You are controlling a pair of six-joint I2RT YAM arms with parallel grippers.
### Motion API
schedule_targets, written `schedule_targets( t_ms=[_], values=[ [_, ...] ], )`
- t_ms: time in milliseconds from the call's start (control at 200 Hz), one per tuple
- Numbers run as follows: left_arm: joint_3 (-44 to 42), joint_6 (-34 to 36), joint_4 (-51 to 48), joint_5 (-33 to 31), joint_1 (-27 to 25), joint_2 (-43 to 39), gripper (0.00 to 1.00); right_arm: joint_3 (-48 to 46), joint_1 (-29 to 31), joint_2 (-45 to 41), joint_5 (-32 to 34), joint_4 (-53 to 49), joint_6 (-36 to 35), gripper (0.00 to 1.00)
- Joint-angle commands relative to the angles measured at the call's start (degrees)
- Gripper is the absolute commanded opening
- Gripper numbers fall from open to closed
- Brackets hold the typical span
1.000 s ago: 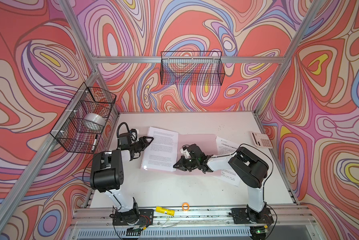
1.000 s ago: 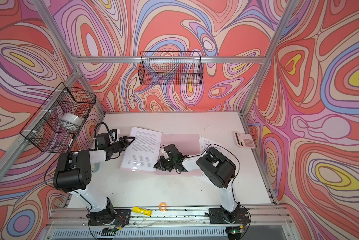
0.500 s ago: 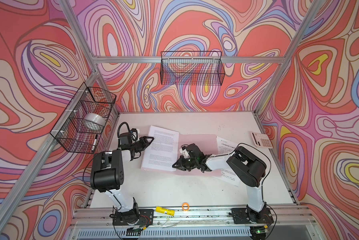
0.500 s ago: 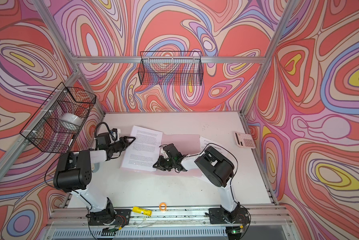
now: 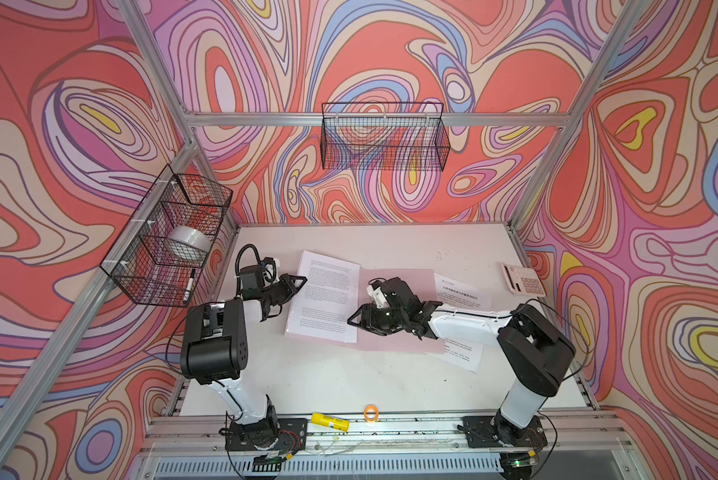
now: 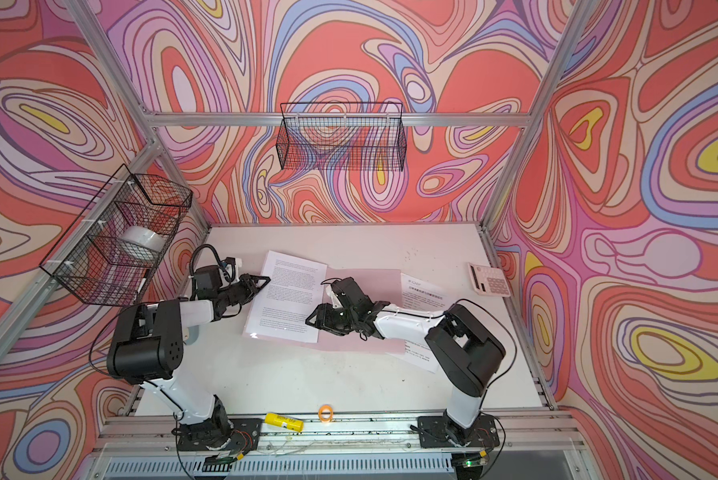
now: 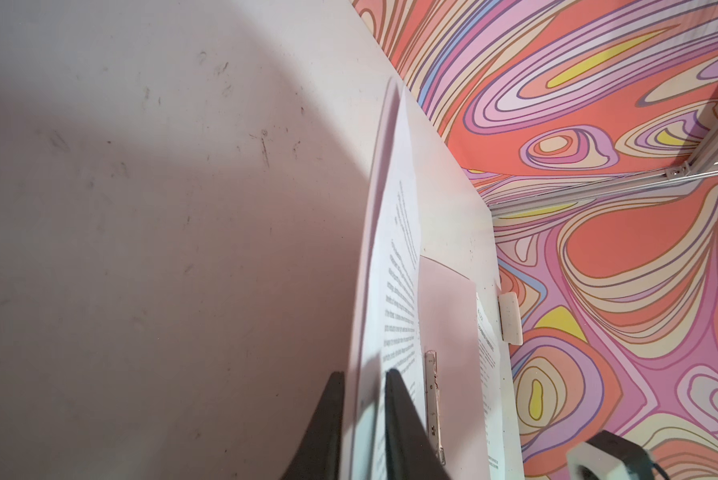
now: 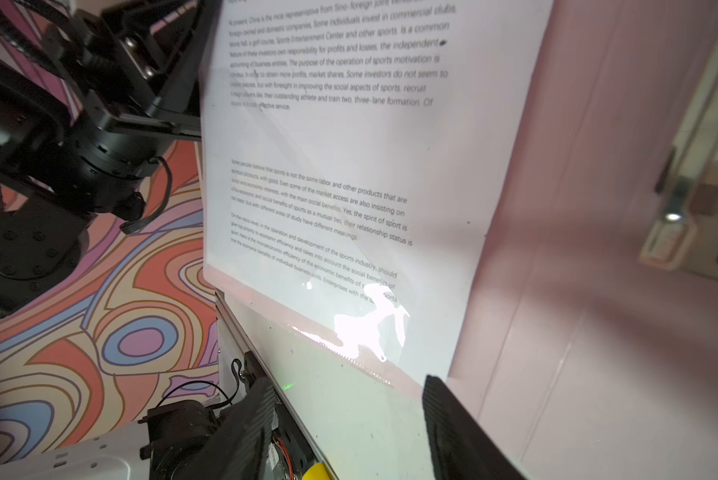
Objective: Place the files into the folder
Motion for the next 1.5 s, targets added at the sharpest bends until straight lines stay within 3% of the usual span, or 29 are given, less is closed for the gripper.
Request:
schedule_targets(
  t_ms=[0,120,316,351,426,486,726,1107,1493],
  values=[
    [1.6,2.4,-3.2,0.1,-0.3,-2.9,0.08,-2.0,-3.5,-1.9,3.0,-5.7,-2.0,0.60],
    [2.0,4.0,-7.4,-1.6,-0.3,-5.5,0.00,-2.2,-7.8,-2.6,4.0,-8.1,-4.0,0.59],
    [2.9,5.3,-12.1,-4.2,-0.3,-9.9,0.00,2.6,-9.6,-1.1,8.6,-14.6,-10.8,0.52],
    [3.5,5.7,-13.3,-4.3,-0.3,-10.5,0.00,3.3,-9.6,-0.4,8.5,-14.5,-11.3,0.47],
    [4.2,5.7,-14.5,-4.5,-0.3,-11.4,0.00,5.1,-9.6,1.5,8.6,-14.4,-12.2,0.28],
    [4.3,5.7,-14.5,-4.3,-0.5,-12.1,0.00,6.5,-9.6,2.7,8.0,-14.2,-12.9,0.19],
    [3.4,5.8,-15.5,-7.1,-1.1,-12.5,0.00,5.0,-9.6,9.9,-0.3,-3.1,-8.0,0.18],
    [1.5,6.3,-11.4,-5.0,-1.3,-10.7,0.00,4.9,-9.6,13.6,-1.7,2.3,-3.9,0.20],
    [0.5,6.4,-10.3,-4.3,-1.3,-11.9,0.00,4.7,-9.6,13.2,-1.8,0.6,-3.8,0.17]
  ],
)
